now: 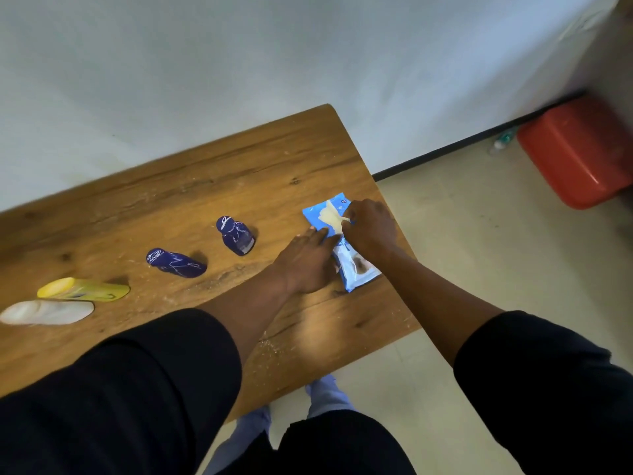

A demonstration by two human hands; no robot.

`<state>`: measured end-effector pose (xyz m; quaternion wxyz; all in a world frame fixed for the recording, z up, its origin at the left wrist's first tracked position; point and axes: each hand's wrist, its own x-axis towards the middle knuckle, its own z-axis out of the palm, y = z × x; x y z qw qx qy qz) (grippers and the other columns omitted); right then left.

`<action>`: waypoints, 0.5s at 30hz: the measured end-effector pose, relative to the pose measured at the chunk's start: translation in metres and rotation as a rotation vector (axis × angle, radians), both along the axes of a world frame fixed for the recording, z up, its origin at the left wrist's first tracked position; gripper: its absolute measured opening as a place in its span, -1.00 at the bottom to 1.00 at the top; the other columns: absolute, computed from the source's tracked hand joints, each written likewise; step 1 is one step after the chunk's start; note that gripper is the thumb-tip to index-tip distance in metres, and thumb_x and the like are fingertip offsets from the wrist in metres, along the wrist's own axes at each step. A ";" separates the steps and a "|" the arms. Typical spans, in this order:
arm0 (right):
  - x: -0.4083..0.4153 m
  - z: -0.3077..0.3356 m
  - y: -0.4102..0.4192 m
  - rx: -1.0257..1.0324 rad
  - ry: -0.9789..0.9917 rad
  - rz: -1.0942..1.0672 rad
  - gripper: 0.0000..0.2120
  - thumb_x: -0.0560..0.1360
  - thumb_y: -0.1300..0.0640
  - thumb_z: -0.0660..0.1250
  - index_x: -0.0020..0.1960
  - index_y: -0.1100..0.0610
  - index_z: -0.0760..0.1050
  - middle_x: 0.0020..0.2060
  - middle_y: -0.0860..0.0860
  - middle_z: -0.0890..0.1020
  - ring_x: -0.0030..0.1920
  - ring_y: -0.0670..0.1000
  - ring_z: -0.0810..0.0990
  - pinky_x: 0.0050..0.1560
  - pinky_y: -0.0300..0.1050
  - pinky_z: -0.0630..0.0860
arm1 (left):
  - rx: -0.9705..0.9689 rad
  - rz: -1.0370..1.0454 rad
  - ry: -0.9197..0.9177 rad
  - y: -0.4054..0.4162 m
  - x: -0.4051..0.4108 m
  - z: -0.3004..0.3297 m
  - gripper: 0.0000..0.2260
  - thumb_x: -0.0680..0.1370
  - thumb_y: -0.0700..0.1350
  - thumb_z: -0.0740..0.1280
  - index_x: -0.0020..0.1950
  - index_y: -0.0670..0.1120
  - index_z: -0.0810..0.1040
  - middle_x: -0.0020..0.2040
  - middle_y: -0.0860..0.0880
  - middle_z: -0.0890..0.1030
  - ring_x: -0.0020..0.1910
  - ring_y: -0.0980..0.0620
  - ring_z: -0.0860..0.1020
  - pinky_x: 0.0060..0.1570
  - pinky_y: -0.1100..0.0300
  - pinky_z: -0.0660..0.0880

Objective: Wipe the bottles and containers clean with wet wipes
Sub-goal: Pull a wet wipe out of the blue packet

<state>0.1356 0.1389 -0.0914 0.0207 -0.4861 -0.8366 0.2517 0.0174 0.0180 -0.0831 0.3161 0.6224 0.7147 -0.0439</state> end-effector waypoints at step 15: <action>-0.015 0.102 -0.020 -0.298 0.610 -0.201 -0.85 0.46 0.31 0.51 -0.12 0.06 0.65 -0.24 -0.07 0.69 -0.20 -0.08 0.66 -0.08 -0.13 0.64 | 0.195 0.180 -0.262 -0.029 -0.023 0.055 -0.55 0.68 -0.11 0.34 0.57 -0.09 0.41 0.56 -0.09 0.44 0.58 -0.07 0.33 0.42 0.18 0.29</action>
